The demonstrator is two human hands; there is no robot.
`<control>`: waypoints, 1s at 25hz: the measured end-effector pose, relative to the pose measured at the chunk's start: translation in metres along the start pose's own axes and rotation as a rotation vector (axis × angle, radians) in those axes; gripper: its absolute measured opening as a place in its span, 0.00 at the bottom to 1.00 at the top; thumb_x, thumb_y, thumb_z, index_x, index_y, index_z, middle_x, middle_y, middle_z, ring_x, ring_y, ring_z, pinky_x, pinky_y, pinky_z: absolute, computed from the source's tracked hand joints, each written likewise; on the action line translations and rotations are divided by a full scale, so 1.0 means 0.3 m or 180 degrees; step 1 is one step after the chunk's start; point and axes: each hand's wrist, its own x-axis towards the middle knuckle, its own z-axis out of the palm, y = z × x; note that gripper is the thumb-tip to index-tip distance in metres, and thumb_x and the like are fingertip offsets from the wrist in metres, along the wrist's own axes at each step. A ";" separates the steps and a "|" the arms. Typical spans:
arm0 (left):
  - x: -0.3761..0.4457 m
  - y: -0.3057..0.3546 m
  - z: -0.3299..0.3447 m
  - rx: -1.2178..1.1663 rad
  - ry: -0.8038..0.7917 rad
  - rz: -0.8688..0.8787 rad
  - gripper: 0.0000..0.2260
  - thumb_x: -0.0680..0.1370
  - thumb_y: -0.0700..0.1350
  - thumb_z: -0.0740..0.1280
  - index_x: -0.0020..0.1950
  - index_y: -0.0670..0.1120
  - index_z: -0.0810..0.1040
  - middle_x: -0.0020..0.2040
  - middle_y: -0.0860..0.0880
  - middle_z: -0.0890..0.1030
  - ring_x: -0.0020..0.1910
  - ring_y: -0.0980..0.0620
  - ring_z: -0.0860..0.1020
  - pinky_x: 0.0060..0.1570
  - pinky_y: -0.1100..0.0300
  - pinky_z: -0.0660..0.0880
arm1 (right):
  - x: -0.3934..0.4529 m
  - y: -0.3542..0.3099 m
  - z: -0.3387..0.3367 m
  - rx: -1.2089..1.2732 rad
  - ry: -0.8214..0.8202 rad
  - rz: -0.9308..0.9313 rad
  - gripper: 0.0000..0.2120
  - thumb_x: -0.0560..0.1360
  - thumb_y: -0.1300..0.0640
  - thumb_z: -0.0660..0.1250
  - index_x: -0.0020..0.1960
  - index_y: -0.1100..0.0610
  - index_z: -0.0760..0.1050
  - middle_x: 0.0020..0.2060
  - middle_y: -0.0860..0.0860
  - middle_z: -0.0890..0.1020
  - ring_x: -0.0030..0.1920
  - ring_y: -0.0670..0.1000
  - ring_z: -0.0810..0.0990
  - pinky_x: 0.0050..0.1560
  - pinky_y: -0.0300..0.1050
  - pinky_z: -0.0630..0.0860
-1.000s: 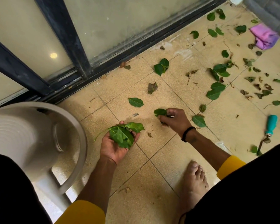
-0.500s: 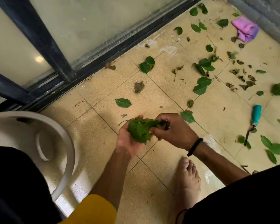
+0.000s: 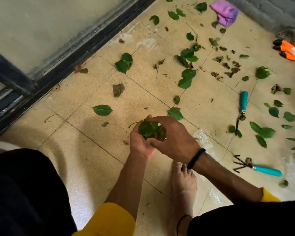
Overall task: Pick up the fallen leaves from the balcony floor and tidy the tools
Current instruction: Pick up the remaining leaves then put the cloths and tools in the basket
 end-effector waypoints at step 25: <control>0.016 0.091 -0.071 -0.0375 -0.0209 -0.0084 0.13 0.81 0.49 0.62 0.55 0.44 0.83 0.60 0.39 0.81 0.68 0.39 0.76 0.66 0.32 0.70 | 0.290 0.503 0.015 -0.0199 0.0428 0.0261 0.03 0.75 0.62 0.71 0.48 0.58 0.82 0.45 0.52 0.82 0.47 0.52 0.80 0.46 0.42 0.73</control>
